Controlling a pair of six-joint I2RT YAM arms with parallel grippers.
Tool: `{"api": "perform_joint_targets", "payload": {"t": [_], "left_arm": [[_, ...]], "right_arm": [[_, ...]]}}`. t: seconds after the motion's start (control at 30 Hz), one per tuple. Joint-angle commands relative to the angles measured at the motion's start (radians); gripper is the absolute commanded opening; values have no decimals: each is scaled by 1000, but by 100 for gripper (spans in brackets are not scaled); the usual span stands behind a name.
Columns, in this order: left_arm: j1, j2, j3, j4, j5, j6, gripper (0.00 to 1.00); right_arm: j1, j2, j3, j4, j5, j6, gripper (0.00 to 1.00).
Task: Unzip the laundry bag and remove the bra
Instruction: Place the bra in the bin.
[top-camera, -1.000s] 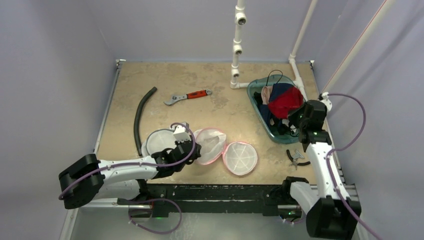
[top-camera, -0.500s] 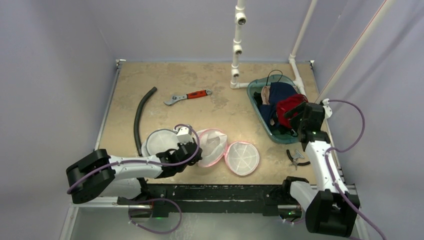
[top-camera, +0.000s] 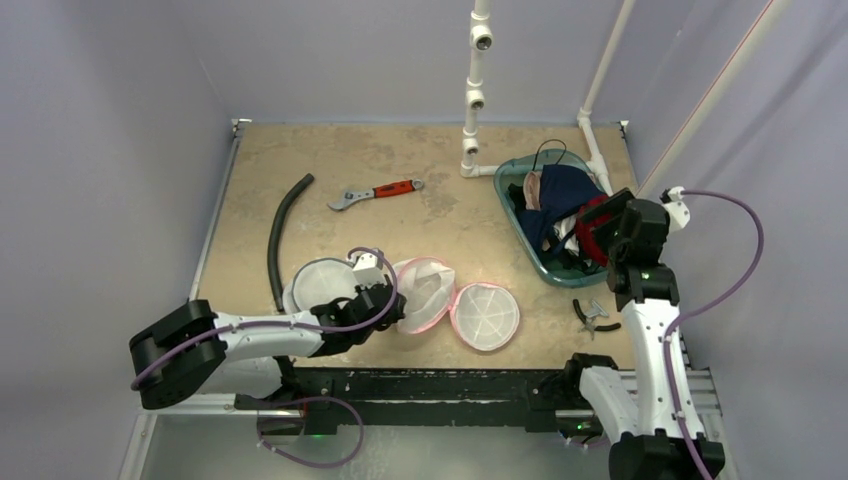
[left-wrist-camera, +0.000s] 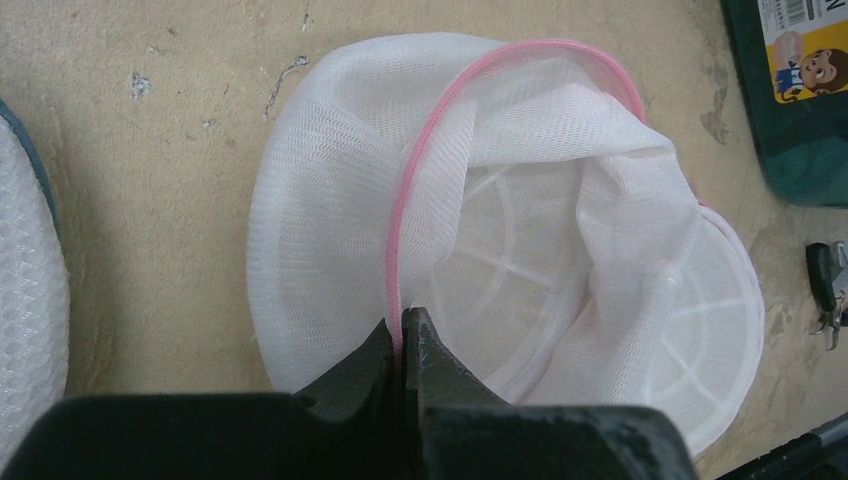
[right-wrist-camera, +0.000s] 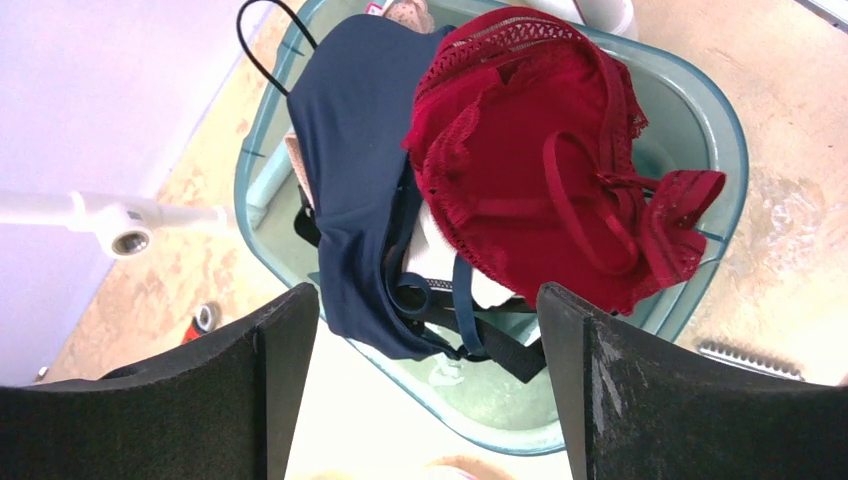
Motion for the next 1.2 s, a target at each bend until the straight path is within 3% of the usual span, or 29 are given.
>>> {"api": "perform_joint_targets", "payload": {"t": [0.0, 0.23, 0.5, 0.67, 0.8, 0.97, 1.1, 1.17], "left_arm": [[5, -31, -3, 21, -3, -24, 0], [5, -45, -4, 6, -3, -23, 0], [5, -74, 3, -29, 19, -4, 0], [5, -96, 9, -36, 43, 20, 0], [5, -117, 53, -99, 48, 49, 3], [5, -184, 105, -205, 36, 92, 16], [4, -245, 150, -301, 22, 146, 41], [4, -276, 179, -352, 7, 198, 49]], "right_arm": [[17, -16, 16, -36, 58, -11, 80], [15, -43, -136, 153, 131, 33, 75], [12, 124, -222, 470, -53, 33, 62], [12, 200, -235, 504, -121, 15, 70], [35, 43, -194, 443, -60, -53, 77], [269, -129, -104, 314, 39, -62, 83], [496, -66, -53, 250, 77, -52, 85], [666, 2, -47, 238, 135, -37, 85]]}}
